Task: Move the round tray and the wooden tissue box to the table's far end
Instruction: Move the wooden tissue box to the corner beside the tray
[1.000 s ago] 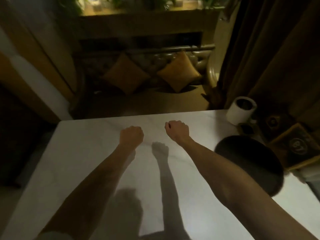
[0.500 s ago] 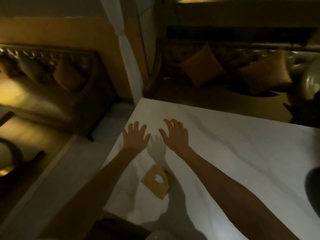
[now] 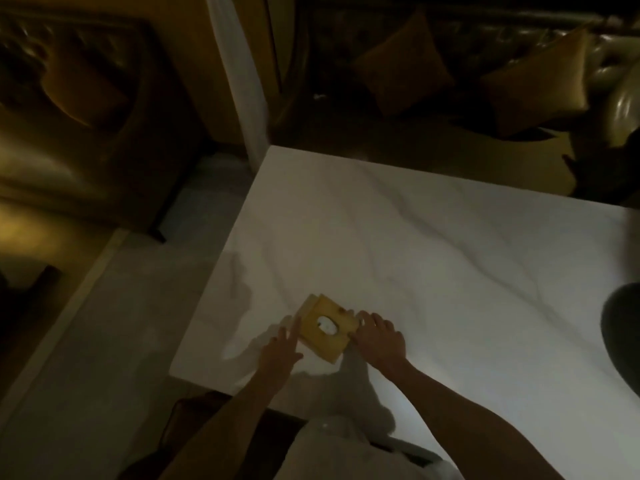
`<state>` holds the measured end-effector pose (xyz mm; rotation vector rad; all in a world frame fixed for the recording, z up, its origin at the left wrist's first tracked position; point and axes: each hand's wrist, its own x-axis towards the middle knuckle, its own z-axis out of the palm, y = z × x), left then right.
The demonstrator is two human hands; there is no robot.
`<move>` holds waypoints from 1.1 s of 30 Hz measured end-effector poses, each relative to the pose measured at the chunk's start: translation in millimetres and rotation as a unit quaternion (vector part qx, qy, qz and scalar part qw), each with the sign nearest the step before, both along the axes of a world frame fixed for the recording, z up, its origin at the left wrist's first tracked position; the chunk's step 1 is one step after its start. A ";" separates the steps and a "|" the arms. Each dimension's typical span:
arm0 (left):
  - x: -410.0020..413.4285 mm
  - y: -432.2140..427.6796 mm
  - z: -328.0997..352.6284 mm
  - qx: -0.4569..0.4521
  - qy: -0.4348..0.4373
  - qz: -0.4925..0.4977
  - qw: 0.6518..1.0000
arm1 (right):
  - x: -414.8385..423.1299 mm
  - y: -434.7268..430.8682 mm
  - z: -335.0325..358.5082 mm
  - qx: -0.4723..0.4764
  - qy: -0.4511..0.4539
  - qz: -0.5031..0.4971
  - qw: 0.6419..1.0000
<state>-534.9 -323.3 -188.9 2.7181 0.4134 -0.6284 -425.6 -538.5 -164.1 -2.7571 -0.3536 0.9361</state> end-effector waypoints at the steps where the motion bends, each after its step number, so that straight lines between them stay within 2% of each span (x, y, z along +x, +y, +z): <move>1: 0.0 1.9 -1.6 0.012 -0.007 0.001 1.000 | 0.2 -0.6 -2.1 -0.006 0.005 0.000 1.000; 3: 5.4 5.6 0.7 0.001 0.030 0.029 0.999 | 0.9 0.9 -6.3 -0.003 0.017 0.000 1.000; 5: 12.7 12.3 -4.3 -0.101 0.061 0.082 0.990 | 1.8 3.4 -8.8 0.024 0.046 -0.021 0.998; 7: 22.1 13.6 -3.0 -0.218 0.070 0.152 0.962 | 2.3 5.8 -16.5 0.051 0.072 -0.036 0.995; 9: 31.5 12.2 1.0 -0.296 0.052 0.192 0.934 | 3.5 10.8 -19.1 0.091 0.092 -0.042 0.991; 11: 40.8 8.3 6.0 -0.339 0.065 0.252 0.904 | 6.3 21.9 -16.4 0.191 0.140 -0.124 0.964; 13: 48.3 3.9 3.7 -0.364 0.080 0.300 0.878 | 11.2 33.5 -15.5 0.282 0.196 -0.240 0.908; 15: 54.4 -2.7 7.0 -0.365 0.078 0.317 0.872 | 13.5 42.0 -18.4 0.302 0.210 -0.273 0.889; 18: 62.5 -12.3 4.6 -0.287 0.067 0.292 0.910 | 12.4 43.4 -25.3 0.297 0.209 -0.272 0.891; 20: 67.8 -20.4 8.2 -0.264 0.071 0.316 0.908 | 12.1 35.1 -26.6 0.284 0.194 -0.253 0.904; 22: 76.4 -34.8 13.1 -0.239 0.060 0.294 0.924 | 13.1 19.2 -27.1 0.289 0.176 -0.253 0.907; 25: 96.2 -74.5 29.7 -0.236 0.049 0.251 0.938 | 13.5 -18.3 -22.8 0.314 0.168 -0.285 0.890; 30: 127.8 -169.6 63.2 -0.240 0.021 0.169 0.956 | 15.6 -115.0 -7.8 0.360 0.159 -0.369 0.842; 33: 135.2 -239.3 84.0 -0.262 -0.080 0.040 0.961 | 12.4 -187.4 4.0 0.366 0.102 -0.374 0.846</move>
